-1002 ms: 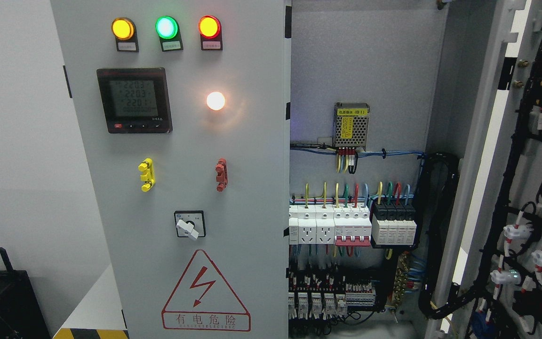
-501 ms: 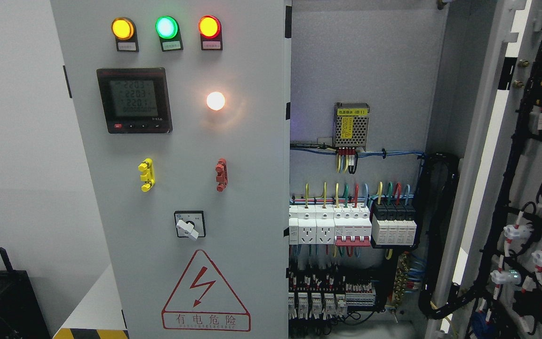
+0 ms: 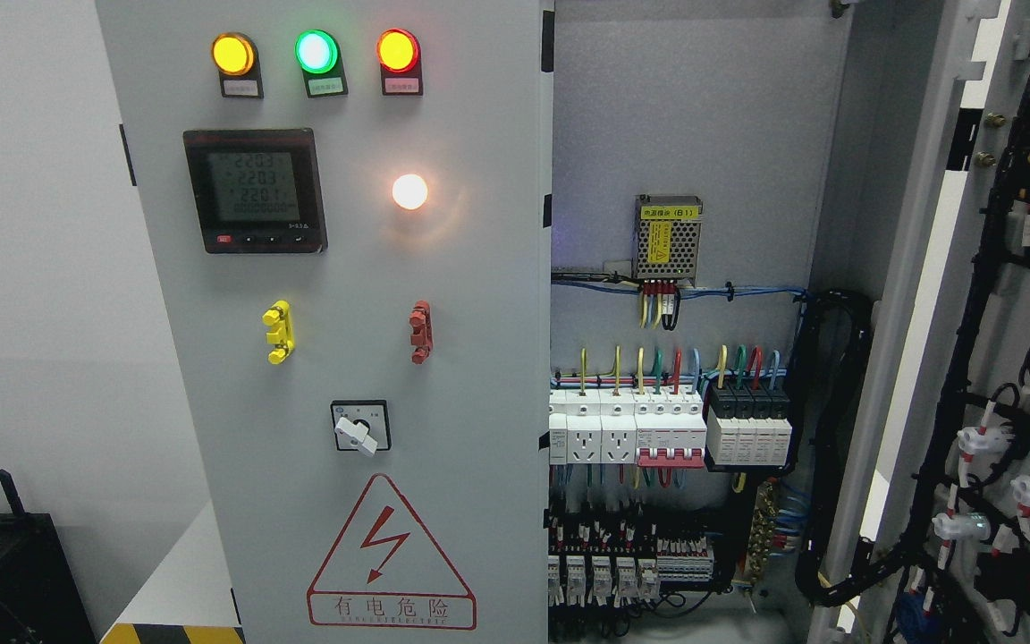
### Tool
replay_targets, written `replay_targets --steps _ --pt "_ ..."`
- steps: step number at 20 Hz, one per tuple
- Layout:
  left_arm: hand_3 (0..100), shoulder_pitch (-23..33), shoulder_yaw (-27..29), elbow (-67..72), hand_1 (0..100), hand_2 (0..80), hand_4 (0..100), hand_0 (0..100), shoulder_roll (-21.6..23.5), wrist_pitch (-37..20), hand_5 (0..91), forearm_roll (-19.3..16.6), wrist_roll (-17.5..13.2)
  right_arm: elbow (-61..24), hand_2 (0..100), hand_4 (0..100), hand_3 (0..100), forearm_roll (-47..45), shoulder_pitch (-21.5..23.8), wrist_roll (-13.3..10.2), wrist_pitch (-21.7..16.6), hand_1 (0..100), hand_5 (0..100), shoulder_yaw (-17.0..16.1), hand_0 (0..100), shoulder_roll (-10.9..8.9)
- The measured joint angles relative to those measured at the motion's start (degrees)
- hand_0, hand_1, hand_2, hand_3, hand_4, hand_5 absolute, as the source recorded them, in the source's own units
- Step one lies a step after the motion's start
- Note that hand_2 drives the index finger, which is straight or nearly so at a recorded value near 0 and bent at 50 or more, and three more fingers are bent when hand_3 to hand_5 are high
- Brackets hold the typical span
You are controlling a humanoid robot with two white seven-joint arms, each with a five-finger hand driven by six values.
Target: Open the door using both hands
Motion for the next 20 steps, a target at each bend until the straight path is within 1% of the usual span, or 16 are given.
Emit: replay_targets --steps 7,20 --pt "0 0.0 0.0 0.0 0 0.0 3 0 0.0 0.0 0.0 0.0 0.0 2.0 0 0 0 0.0 -4.7 0.0 2.4 0 0 -0.8 0 2.28" --pt "0 0.0 0.0 0.0 0 0.0 3 0 0.0 0.0 0.0 0.0 0.0 8.2 0 0 0 0.0 -13.9 0.0 3.0 0 0 -1.4 0 5.91"
